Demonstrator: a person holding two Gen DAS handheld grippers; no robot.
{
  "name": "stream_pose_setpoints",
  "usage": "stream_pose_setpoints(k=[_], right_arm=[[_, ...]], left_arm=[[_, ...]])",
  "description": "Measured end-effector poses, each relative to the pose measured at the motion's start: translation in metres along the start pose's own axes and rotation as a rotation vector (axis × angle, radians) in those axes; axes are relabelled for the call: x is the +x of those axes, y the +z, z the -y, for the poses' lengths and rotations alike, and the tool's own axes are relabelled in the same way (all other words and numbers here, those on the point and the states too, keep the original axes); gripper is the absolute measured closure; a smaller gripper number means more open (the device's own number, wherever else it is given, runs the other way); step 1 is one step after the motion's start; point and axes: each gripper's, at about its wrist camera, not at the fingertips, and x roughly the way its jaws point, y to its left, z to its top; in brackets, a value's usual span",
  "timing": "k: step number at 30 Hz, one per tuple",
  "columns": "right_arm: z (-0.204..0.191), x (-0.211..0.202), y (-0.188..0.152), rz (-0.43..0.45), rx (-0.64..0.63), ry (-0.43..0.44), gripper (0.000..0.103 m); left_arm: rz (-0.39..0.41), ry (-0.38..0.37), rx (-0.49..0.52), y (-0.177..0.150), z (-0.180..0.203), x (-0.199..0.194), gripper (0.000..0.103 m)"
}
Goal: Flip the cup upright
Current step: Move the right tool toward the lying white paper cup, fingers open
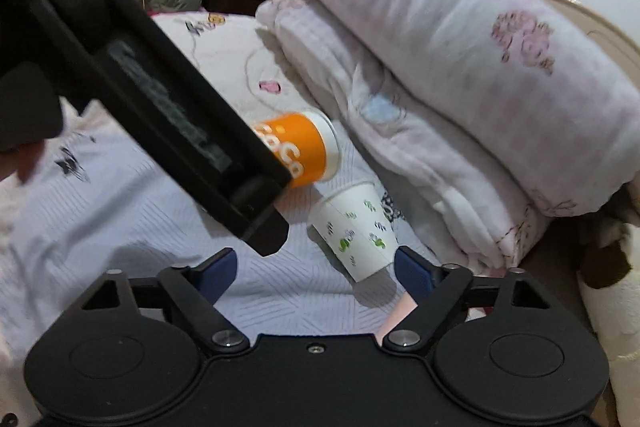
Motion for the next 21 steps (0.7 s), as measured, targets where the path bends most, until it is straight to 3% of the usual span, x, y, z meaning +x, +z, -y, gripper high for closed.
stream_pose_setpoints(k=[7,21], right_arm=[[0.025,0.045,-0.006,-0.042,-0.063,0.007,0.022],[0.052,0.099,-0.018,-0.081,-0.147,0.074,0.021]], left_arm=[[0.060,-0.065,-0.055,0.008,-0.013,0.012,0.010],[0.008,-0.110,-0.123,0.016,-0.027,0.040,0.010]])
